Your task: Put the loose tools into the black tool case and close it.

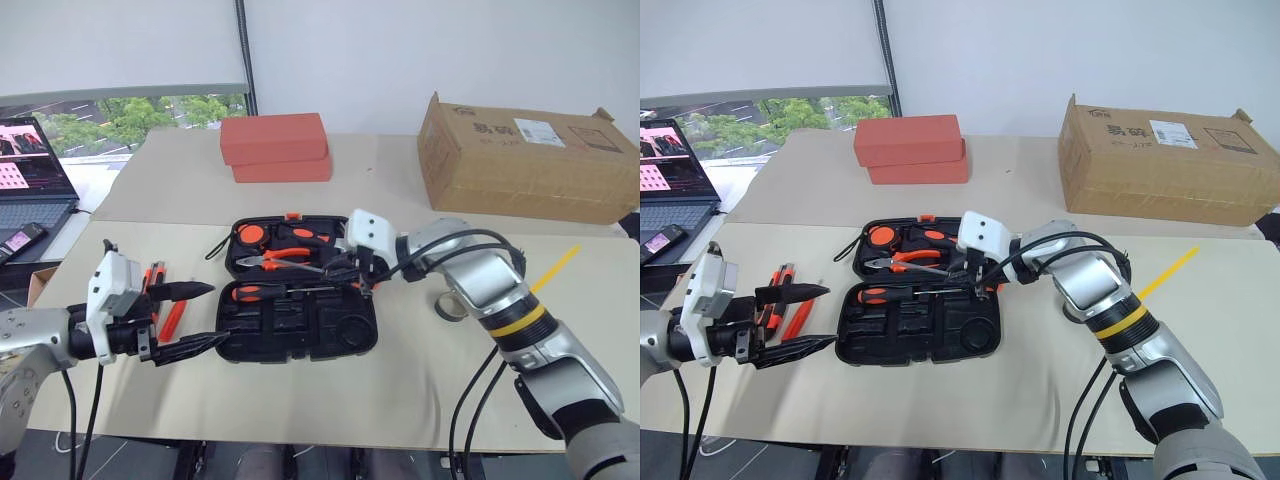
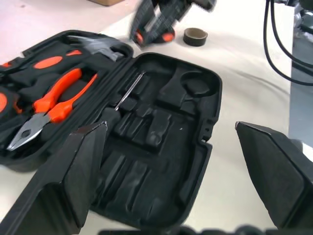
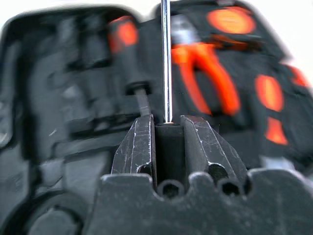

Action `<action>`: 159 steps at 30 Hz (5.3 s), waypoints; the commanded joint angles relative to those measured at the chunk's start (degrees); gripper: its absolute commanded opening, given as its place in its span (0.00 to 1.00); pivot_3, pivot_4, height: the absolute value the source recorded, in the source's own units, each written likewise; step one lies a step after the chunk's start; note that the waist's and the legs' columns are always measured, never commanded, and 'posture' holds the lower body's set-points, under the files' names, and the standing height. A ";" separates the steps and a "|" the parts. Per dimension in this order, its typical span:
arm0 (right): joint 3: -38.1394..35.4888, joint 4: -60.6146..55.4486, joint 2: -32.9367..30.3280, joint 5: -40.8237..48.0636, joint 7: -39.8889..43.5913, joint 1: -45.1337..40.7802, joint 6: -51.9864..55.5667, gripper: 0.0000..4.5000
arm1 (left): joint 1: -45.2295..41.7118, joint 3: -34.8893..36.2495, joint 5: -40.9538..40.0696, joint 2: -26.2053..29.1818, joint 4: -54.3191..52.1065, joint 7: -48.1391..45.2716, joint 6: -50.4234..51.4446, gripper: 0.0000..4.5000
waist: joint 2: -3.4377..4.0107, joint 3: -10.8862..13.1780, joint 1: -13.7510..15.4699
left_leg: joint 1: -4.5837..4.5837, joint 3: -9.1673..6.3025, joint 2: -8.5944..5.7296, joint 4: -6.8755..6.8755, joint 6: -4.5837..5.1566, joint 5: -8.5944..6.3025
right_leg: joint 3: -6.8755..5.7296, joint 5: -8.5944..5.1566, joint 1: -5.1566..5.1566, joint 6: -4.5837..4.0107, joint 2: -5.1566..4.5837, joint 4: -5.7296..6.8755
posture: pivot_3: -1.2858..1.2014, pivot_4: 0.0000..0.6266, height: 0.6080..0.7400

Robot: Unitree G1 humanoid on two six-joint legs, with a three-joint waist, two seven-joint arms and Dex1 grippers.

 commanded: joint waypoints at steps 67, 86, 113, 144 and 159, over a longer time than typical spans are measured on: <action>-16.24 3.16 16.76 5.89 -2.42 14.22 -9.19 0.01 | 2.14 3.70 3.85 1.73 1.04 -2.63 -8.98 1.00 | 0.06 0.04 -0.26 | 0.10 -0.02 0.09 -0.11 -0.23 0.05 | 0.03 0.01 -0.02 -0.16 0.08 0.13 | 0.52 0.24 0.78; -10.86 4.97 14.04 -2.96 -6.10 14.90 -11.36 0.01 | 3.09 4.17 7.43 -3.38 5.86 6.70 -8.86 1.00 | 0.07 0.05 -0.08 | 0.47 0.00 0.11 -0.13 0.10 -0.19 | 0.11 -0.11 0.18 0.00 -0.04 0.17 | 0.52 0.24 0.78; -23.17 -5.20 4.02 15.56 6.30 12.35 -3.99 0.99 | -0.75 -4.19 13.72 -21.86 -3.17 48.78 17.79 1.00 | -0.05 0.14 -0.02 | 0.31 -0.02 0.13 -0.16 0.23 -0.31 | 0.08 0.03 0.10 -0.22 -0.16 0.12 | 0.52 0.24 0.78; -24.55 -5.46 3.76 19.24 9.49 12.42 -5.30 1.00 | -4.91 -1.23 13.80 -22.76 0.27 48.98 21.14 0.10 | -0.06 0.15 0.77 | 0.34 -0.02 0.12 -0.16 0.23 -0.33 | 0.08 0.03 0.13 -0.23 -0.25 0.10 | 0.52 0.24 0.78; -26.19 -5.60 0.78 20.13 11.22 14.27 -4.53 1.00 | -16.04 -17.56 20.72 -1.53 17.43 -0.68 -25.69 0.10 | 0.04 0.24 1.07 | 0.17 0.08 0.11 -0.18 0.00 -0.27 | -0.05 0.03 0.01 -0.24 -0.06 -0.10 | 0.52 0.24 0.78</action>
